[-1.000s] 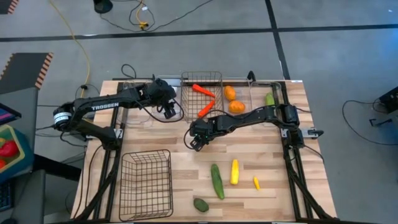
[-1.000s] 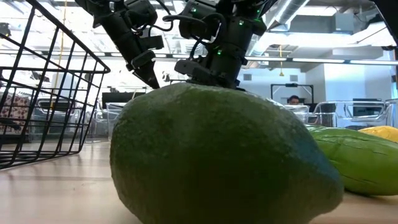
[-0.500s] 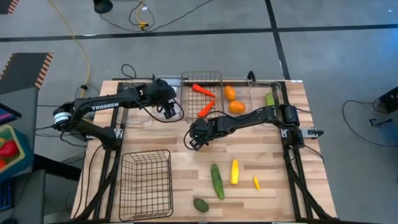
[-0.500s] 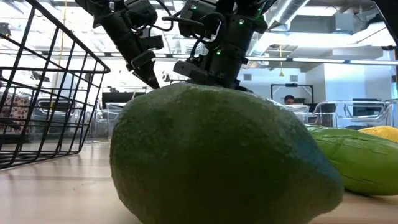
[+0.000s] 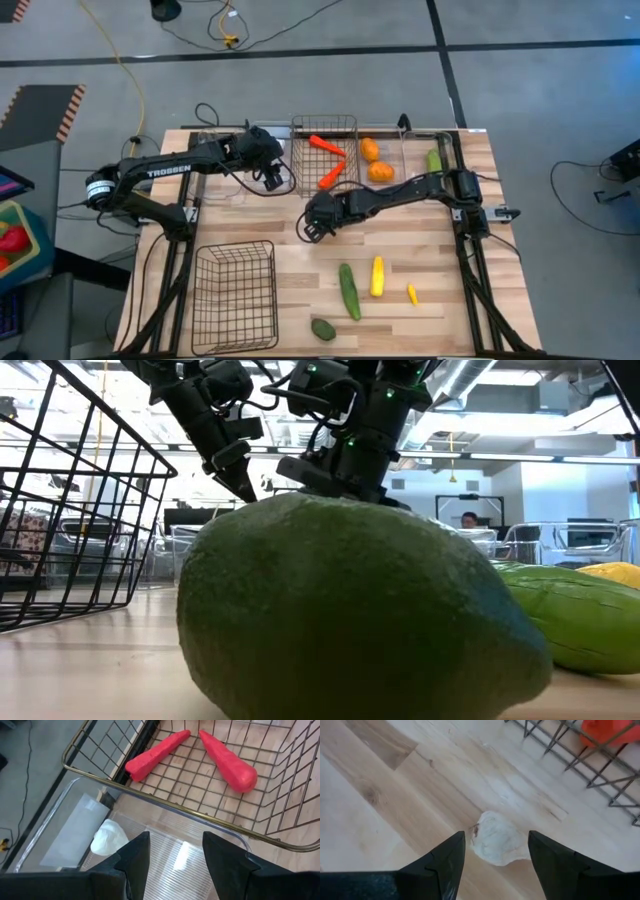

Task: Sort produce into baskets
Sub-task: Put the white garlic into the middle left transparent bin

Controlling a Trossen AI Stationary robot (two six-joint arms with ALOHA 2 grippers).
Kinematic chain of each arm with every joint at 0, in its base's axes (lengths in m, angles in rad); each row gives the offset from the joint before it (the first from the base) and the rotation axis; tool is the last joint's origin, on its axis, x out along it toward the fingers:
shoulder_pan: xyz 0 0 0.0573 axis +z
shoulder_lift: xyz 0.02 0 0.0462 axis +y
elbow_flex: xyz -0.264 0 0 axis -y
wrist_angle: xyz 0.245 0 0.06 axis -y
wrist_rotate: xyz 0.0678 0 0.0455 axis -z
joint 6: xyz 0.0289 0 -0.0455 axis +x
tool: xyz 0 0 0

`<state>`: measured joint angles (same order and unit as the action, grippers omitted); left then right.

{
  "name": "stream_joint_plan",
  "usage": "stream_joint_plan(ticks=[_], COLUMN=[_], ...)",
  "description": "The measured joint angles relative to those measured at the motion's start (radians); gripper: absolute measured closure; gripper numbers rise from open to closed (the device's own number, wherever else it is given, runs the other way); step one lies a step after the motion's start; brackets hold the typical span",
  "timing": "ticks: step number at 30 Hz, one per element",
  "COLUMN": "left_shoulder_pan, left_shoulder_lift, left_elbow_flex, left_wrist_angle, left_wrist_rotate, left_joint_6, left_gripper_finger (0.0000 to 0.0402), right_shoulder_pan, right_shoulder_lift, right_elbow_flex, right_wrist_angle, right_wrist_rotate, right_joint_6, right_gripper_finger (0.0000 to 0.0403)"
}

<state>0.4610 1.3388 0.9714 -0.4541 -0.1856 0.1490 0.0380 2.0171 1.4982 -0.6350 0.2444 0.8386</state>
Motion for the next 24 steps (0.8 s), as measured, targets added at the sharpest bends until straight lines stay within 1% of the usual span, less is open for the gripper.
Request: stream_joint_plan(ticks=[6, 10, 13, 17, 21, 24], left_shoulder_pan=[0.0, 0.0, 0.0, 0.0, 0.0, 0.0], left_shoulder_lift=[0.0, 0.0, 0.0, 0.0, 0.0, 0.0], left_elbow_flex=[0.0, 0.0, 0.0, 0.0, 0.0, 0.0], left_wrist_angle=[0.0, 0.0, 0.0, 0.0, 0.0, 0.0], left_wrist_rotate=[0.0, 0.0, 0.0, 0.0, 0.0, -0.001], left_joint_6=[0.0, 0.0, 0.0, 0.0, 0.0, 0.0], left_gripper_finger=[0.023, 0.023, 0.023, 0.023, 0.023, 0.023], right_shoulder_pan=[0.006, 0.008, 0.006, 0.006, 0.006, 0.006], right_shoulder_lift=[0.0, 0.0, 0.0, 0.001, 0.002, 0.001], right_elbow_flex=[0.0, 0.0, -0.001, -0.05, -0.084, -0.122], right_wrist_angle=[0.0, 0.0, 0.0, 0.062, 0.08, 0.111], right_wrist_rotate=[-0.011, 0.017, 0.018, 0.019, 0.019, 0.038], right_joint_6=[0.051, 0.052, 0.053, 0.057, 0.095, 0.096], right_gripper_finger=[0.0158, 0.0158, 0.0158, 0.0158, 0.0158, 0.0158])
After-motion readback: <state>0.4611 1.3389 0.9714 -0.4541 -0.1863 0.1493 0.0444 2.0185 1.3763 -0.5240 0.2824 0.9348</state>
